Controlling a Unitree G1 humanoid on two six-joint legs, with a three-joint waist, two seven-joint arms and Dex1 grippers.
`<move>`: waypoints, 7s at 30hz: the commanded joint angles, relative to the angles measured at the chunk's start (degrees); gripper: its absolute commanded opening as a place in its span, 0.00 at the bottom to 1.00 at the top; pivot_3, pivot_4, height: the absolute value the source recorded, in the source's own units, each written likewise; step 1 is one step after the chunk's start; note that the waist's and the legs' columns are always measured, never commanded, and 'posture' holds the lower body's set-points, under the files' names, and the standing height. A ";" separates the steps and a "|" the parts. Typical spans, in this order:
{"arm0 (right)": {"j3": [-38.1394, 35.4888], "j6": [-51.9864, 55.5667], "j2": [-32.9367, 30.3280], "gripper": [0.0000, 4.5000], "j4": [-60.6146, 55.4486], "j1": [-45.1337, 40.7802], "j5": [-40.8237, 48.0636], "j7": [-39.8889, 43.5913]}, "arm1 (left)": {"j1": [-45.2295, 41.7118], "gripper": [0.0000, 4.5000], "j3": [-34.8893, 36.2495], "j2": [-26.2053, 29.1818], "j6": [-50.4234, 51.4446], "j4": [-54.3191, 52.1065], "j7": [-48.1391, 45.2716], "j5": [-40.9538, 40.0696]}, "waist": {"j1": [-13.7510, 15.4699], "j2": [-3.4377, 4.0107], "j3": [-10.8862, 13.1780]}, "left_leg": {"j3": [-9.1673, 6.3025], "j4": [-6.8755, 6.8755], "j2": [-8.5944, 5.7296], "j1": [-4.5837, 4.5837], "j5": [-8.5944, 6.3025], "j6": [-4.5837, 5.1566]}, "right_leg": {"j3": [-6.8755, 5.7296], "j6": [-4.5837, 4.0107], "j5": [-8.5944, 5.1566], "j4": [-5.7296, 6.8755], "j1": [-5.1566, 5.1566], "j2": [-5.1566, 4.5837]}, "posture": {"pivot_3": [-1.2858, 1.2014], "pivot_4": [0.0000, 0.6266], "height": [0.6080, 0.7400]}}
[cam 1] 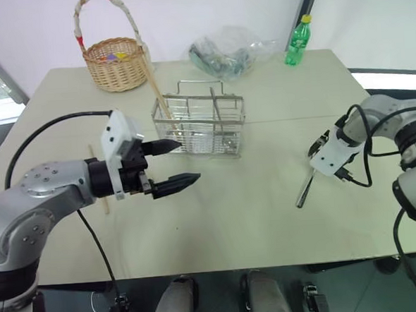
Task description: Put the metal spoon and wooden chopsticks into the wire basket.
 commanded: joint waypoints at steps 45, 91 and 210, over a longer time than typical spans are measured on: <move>-23.33 47.02 -3.37 0.02 -45.80 20.91 66.82 36.83 | -9.45 1.00 1.29 0.45 -1.56 4.59 2.28 -0.12 | 0.34 -0.15 -0.06 | 0.09 0.02 0.19 0.08 0.01 -0.03 | 0.26 0.08 0.06 0.00 0.04 0.22 | 0.52 0.24 0.44; -50.77 93.85 18.02 0.99 -75.18 17.26 82.70 -10.59 | -12.25 1.00 8.43 -0.86 -4.49 13.05 4.37 6.11 | 0.46 -0.40 -0.22 | -0.20 0.04 0.30 -0.32 -0.04 0.07 | 0.27 -0.21 0.27 0.01 -0.38 0.72 | 0.52 0.24 0.44; -65.21 100.57 -0.13 1.00 -117.42 69.32 107.46 -25.64 | -35.17 0.99 3.64 -35.30 -36.93 51.77 19.63 30.85 | 2.00 -0.86 -0.45 | -0.22 0.17 0.31 -0.37 -0.08 0.14 | 0.24 0.13 0.37 -0.61 0.05 0.66 | 0.52 0.24 0.44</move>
